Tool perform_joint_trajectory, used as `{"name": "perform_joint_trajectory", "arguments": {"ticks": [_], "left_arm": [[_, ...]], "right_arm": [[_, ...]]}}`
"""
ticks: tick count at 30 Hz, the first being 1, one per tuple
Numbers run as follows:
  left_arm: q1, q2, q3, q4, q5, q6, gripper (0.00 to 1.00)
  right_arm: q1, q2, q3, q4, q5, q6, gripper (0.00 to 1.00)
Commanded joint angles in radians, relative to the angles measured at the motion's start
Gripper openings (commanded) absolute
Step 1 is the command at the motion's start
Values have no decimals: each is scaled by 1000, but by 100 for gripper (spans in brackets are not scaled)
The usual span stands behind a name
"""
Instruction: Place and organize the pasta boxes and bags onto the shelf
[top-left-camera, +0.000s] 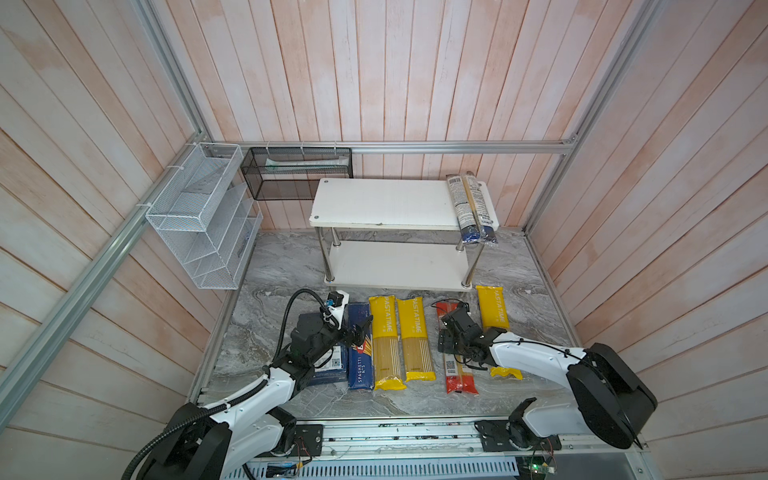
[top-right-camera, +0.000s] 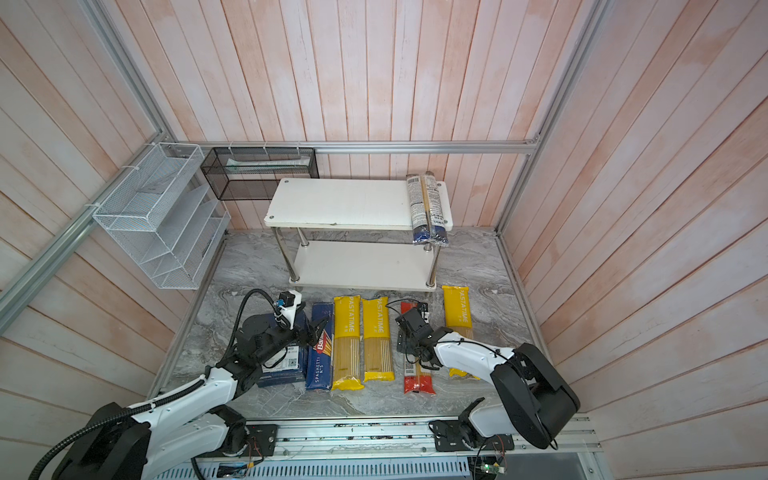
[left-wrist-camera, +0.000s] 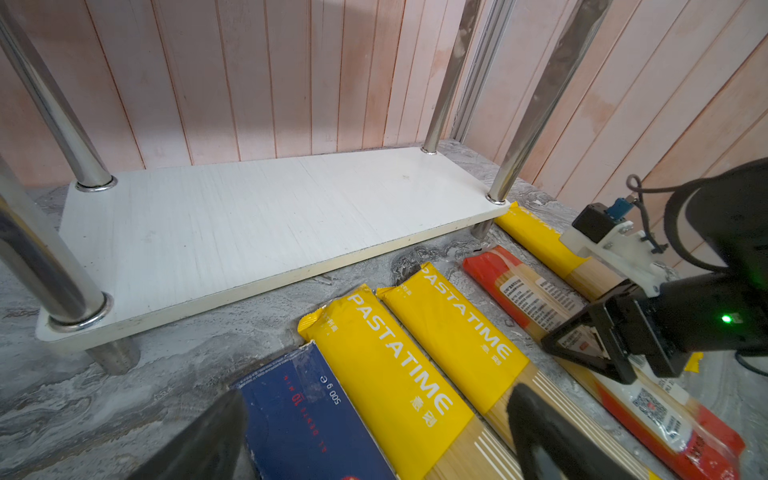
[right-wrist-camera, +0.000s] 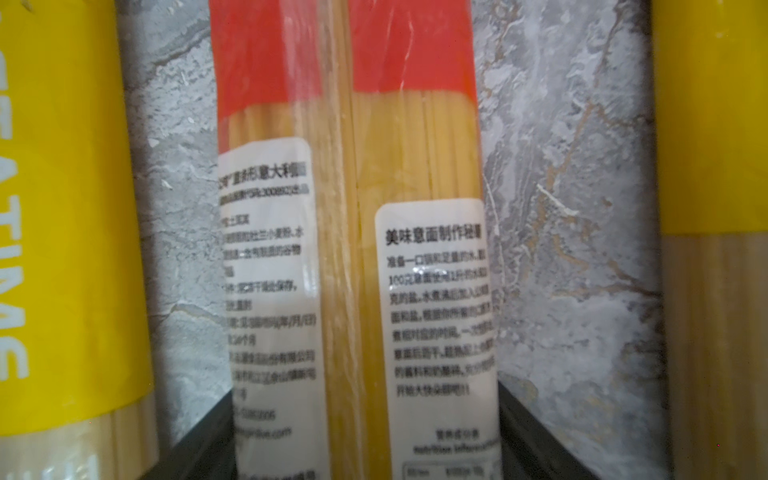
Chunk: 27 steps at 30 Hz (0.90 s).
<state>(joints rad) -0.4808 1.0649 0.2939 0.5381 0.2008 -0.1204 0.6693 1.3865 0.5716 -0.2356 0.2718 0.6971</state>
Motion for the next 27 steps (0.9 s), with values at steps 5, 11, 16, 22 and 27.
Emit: {"name": "perform_joint_trajectory", "arguments": {"ticks": [5, 11, 16, 22, 27], "left_arm": [[-5, -9, 3, 13, -1, 0, 100], [-5, -10, 3, 13, -6, 1, 100], [-5, 4, 5, 19, -9, 2, 100], [-5, -7, 3, 14, -4, 1, 100], [-5, -11, 2, 8, -13, 3, 100]], "right_arm": [[24, 90, -6, -129, 1, 30, 88], [31, 131, -6, -132, 8, 40, 82], [32, 129, -5, -129, 2, 41, 64], [32, 87, -12, -123, 14, 37, 54], [32, -15, -25, -85, 2, 36, 49]]}}
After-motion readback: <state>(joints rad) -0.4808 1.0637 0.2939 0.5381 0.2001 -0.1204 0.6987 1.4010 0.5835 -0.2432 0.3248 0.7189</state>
